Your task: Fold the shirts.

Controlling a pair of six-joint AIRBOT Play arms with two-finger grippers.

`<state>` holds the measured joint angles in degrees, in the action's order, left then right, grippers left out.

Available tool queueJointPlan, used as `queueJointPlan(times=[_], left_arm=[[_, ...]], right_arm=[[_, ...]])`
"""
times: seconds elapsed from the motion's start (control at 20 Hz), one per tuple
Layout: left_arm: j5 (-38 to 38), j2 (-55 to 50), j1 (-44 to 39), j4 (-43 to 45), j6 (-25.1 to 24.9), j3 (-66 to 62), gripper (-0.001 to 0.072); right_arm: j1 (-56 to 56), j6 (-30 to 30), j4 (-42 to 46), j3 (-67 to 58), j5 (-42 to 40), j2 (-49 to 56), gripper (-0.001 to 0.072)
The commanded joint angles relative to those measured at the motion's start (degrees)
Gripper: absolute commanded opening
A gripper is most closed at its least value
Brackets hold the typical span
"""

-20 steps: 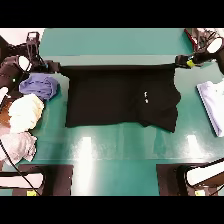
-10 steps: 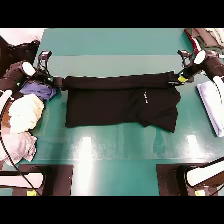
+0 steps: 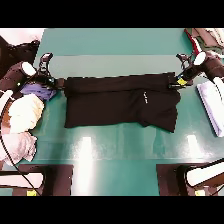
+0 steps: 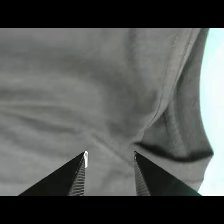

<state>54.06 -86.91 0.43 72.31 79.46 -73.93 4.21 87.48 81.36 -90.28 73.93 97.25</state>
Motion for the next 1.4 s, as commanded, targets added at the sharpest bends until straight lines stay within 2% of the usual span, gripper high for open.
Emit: queueJointPlan(times=[0.0, 0.15, 0.2, 0.35, 0.55, 0.8, 0.95, 1.05, 1.1, 1.2, 1.35], left_arm=[[6.5, 0.0, 0.0, -0.7, 1.2, 0.0, 0.0487], [18.3, 0.1, 0.0, -0.6, 0.4, 0.4, 0.0487], [20.0, 0.9, 0.0, -0.9, -0.3, 1.9, 0.0488], [16.4, 8.1, 0.0, -1.8, -0.3, 12.6, 0.0487], [10.3, 18.3, 0.0, -4.4, -0.4, 28.0, 0.0489], [3.8, 18.4, 0.0, -12.0, -0.4, 34.4, 0.0487], [5.0, 18.4, 0.0, -15.0, -0.4, 35.7, 0.0473], [7.5, 18.4, 0.0, -15.0, -0.5, 35.7, 0.0151], [8.4, 18.4, 0.0, -15.0, -0.7, 35.7, 0.0028], [9.5, 18.9, 0.0, -14.9, -1.9, 34.9, 0.0022], [10.4, 20.7, 0.0, -14.9, -1.9, 32.1, 0.0023]], right_arm=[[0.3, -0.6, -0.5, 0.0, 2.4, -4.0, 0.0359], [1.8, -2.6, -0.9, 0.0, 7.8, -9.2, 0.036], [2.5, -3.1, -0.9, 0.0, 10.0, -10.8, 0.0359], [5.1, -3.8, -1.5, 0.0, 13.9, -14.4, 0.0359], [9.5, -4.4, -12.5, 0.0, 14.2, -16.4, 0.036], [10.6, -4.7, -14.3, 0.0, 14.8, -16.3, 0.036], [10.6, -4.7, -14.3, 0.0, 15.1, -16.4, 0.036], [10.6, -5.2, -14.2, 0.0, 16.5, -16.4, 0.036], [10.6, -5.6, -13.9, 0.3, 17.7, -16.4, 0.036], [11.0, -6.2, -13.8, 5.2, 17.6, -18.6, 0.0359], [13.2, -7.4, -13.7, 19.3, 15.4, -23.8, 0.036]])
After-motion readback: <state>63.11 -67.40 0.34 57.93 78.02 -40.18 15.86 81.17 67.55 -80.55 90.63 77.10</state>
